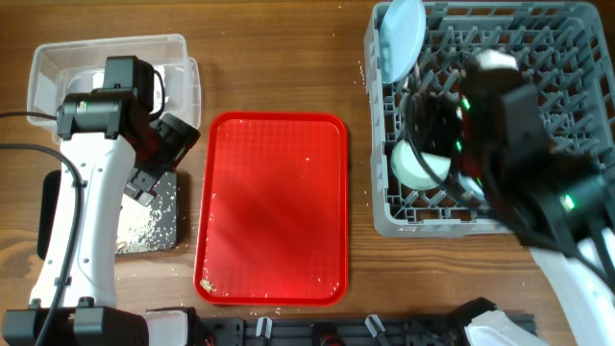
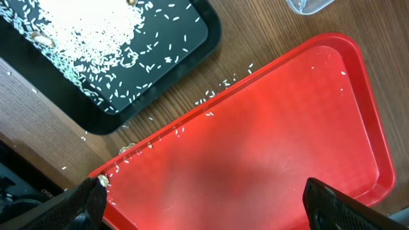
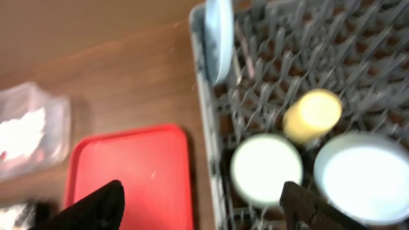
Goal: Sort waste into correct bins and load items into the dishwasher rack
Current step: 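Release the plate and retract the right gripper to the rack's front edge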
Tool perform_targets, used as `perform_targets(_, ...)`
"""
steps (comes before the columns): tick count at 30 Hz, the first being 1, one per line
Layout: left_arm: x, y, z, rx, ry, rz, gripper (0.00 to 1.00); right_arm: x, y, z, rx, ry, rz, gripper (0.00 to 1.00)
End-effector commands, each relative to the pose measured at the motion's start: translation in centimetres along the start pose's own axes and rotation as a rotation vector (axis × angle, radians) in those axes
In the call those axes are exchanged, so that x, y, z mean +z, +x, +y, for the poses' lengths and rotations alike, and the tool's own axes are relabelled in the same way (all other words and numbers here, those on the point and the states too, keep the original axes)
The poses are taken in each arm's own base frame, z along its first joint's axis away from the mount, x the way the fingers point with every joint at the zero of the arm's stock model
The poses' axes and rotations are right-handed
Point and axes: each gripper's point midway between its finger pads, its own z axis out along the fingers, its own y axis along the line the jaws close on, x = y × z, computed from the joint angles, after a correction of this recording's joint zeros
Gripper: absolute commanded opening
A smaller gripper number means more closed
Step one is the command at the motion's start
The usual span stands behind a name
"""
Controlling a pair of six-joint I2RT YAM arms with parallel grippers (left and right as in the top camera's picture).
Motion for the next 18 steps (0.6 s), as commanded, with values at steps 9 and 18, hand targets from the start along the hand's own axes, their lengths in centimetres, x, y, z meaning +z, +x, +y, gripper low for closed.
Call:
perform_targets(9,-0.2,-0.4,0.3,-0.014,-0.003,-0.020,1.00,-5.1,8.6,-2.6,0.124,-0.235,-0.063,0.82)
perform_targets(18,-0.2,-0.4,0.3,-0.014,-0.003,-0.020,1.00,-6.4,10.2,-3.3,0.129,-0.300,-0.083,0.84)
